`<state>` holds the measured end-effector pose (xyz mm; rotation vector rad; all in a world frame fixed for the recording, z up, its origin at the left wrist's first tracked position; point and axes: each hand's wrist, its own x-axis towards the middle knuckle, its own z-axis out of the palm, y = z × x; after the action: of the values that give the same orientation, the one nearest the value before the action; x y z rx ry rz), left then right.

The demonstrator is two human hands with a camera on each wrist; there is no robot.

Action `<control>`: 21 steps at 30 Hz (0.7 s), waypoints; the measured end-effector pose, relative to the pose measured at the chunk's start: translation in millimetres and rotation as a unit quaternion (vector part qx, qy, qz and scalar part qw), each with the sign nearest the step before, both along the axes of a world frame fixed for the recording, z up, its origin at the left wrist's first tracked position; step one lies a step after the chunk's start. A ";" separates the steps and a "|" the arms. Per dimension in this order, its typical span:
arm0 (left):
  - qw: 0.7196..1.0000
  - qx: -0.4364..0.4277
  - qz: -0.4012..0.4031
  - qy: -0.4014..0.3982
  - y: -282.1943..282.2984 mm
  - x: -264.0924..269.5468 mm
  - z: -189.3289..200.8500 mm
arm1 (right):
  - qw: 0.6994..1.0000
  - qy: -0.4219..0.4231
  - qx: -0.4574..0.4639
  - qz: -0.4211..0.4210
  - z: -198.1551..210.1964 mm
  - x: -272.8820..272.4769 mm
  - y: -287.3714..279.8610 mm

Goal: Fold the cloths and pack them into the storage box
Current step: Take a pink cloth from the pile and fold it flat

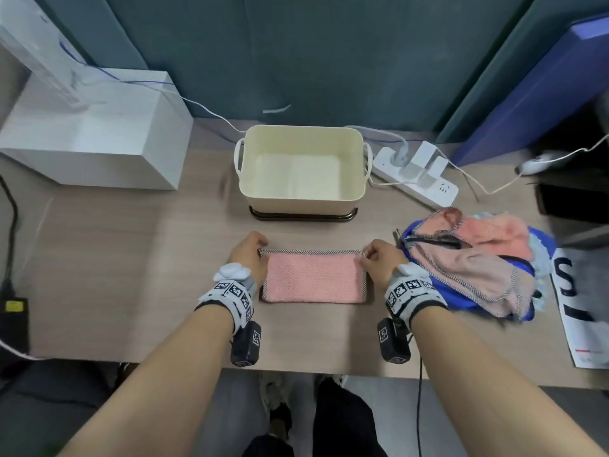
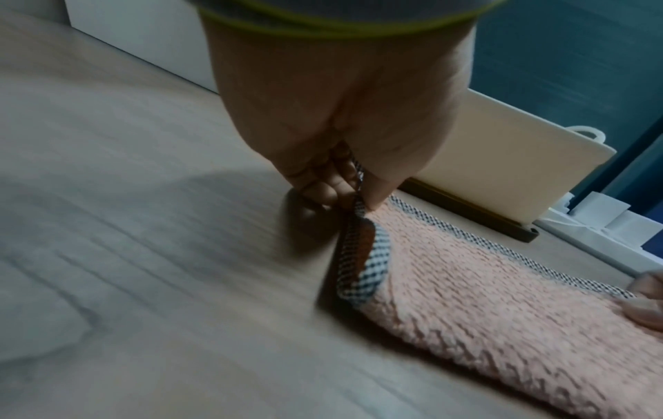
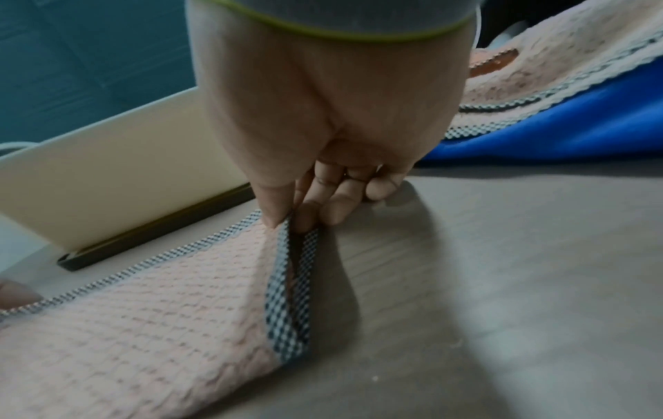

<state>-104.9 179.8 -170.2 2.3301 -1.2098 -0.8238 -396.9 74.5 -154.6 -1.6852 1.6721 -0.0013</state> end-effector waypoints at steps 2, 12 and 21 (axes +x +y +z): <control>0.999 -0.009 -0.028 -0.022 -0.8 0.8 -4.3 | 1.000 0.023 0.003 0.018 0.1 1.0 -3.9; 0.962 -0.017 -0.243 -0.127 15.4 -1.1 38.2 | 0.990 -0.002 0.018 0.138 46.8 0.3 11.3; 0.912 0.062 -0.390 -0.112 49.2 -1.2 12.3 | 0.975 0.058 -0.007 0.216 21.8 9.9 62.2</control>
<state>-106.1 229.0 -157.9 2.0420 -2.3205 -0.8901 -387.0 136.7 -132.8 -2.0622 1.3545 0.3003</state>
